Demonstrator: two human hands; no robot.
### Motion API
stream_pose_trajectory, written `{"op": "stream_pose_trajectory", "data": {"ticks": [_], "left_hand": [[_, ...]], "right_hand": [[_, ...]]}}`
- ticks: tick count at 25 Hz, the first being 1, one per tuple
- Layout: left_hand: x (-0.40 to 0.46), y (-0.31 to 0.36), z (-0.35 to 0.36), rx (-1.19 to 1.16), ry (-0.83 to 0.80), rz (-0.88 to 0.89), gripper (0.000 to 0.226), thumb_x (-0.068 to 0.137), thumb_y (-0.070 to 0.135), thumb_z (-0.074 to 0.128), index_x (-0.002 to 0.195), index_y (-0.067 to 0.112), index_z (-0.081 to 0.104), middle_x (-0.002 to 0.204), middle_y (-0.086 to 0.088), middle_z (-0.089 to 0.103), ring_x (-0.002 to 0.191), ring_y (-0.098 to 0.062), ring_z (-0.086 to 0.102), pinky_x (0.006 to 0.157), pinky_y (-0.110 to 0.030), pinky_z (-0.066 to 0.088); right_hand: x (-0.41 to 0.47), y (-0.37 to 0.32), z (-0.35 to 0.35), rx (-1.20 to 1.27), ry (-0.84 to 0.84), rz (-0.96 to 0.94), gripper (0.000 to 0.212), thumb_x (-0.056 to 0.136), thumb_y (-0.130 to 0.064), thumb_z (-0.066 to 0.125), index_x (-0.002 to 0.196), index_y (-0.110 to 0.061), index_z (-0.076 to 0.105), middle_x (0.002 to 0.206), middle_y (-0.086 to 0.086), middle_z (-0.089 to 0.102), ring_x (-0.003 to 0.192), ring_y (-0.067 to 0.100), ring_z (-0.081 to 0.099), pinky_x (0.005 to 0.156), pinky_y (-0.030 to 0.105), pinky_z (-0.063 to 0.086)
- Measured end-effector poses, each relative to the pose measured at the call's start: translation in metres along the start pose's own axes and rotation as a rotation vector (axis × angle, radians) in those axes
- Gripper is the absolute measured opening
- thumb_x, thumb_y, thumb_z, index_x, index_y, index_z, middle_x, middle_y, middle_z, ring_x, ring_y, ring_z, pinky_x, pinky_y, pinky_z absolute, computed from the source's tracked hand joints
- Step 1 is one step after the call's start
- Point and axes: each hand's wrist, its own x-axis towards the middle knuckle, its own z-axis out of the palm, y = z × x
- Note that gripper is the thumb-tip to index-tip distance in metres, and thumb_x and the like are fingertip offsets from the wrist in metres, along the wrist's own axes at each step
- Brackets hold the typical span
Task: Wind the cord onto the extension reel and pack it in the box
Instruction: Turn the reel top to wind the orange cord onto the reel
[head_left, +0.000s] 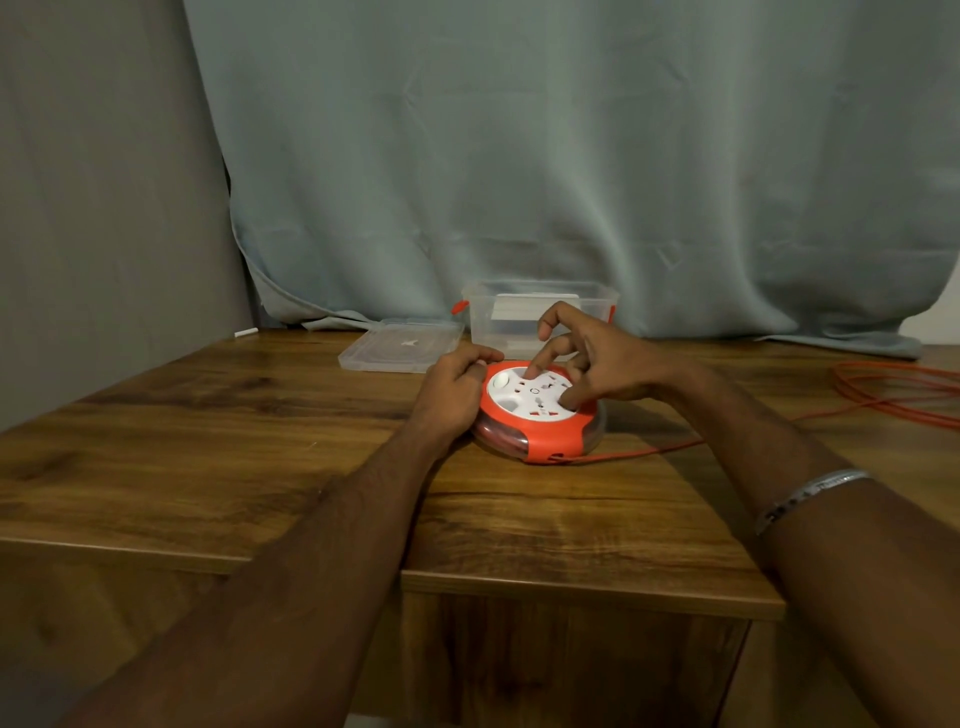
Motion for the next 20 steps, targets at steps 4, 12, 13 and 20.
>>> {"op": "stream_pose_trajectory", "data": {"ticks": [4,12,13,20], "left_hand": [[0.0,0.0,0.0,0.005,0.021,-0.002,0.033,0.105,0.014,0.039,0.119,0.016,0.069,0.12,-0.008,0.068,0.102,-0.021,0.068,0.084,-0.039,0.061],[0.0,0.0,0.0,-0.022,0.028,-0.009,0.032,0.104,0.013,0.04,0.116,0.015,0.07,0.116,-0.009,0.07,0.1,-0.023,0.069,0.086,-0.043,0.06],[0.0,0.0,0.0,-0.021,0.028,-0.011,0.032,0.104,0.013,0.04,0.116,0.015,0.07,0.117,-0.009,0.069,0.101,-0.023,0.069,0.087,-0.043,0.06],[0.002,-0.001,0.001,-0.032,0.046,-0.005,0.032,0.101,0.011,0.043,0.119,0.012,0.069,0.119,-0.012,0.07,0.103,-0.025,0.068,0.091,-0.046,0.058]], "right_hand": [[-0.001,0.004,0.001,-0.034,0.046,0.038,0.071,0.066,-0.016,0.093,0.107,-0.037,0.039,0.108,0.003,0.079,0.072,-0.004,0.069,0.06,0.014,0.051],[-0.001,-0.001,0.0,-0.132,0.039,0.024,0.058,0.071,-0.016,0.093,0.105,-0.031,0.048,0.11,0.001,0.077,0.086,0.008,0.065,0.067,0.025,0.049],[-0.002,-0.002,0.001,-0.14,0.046,0.022,0.057,0.07,-0.016,0.093,0.103,-0.031,0.048,0.109,0.001,0.077,0.083,0.007,0.064,0.065,0.023,0.048],[-0.002,-0.013,0.015,-0.323,0.101,-0.046,0.039,0.069,-0.044,0.085,0.081,-0.017,0.06,0.073,-0.002,0.063,0.065,0.012,0.055,0.063,0.038,0.046]]}}
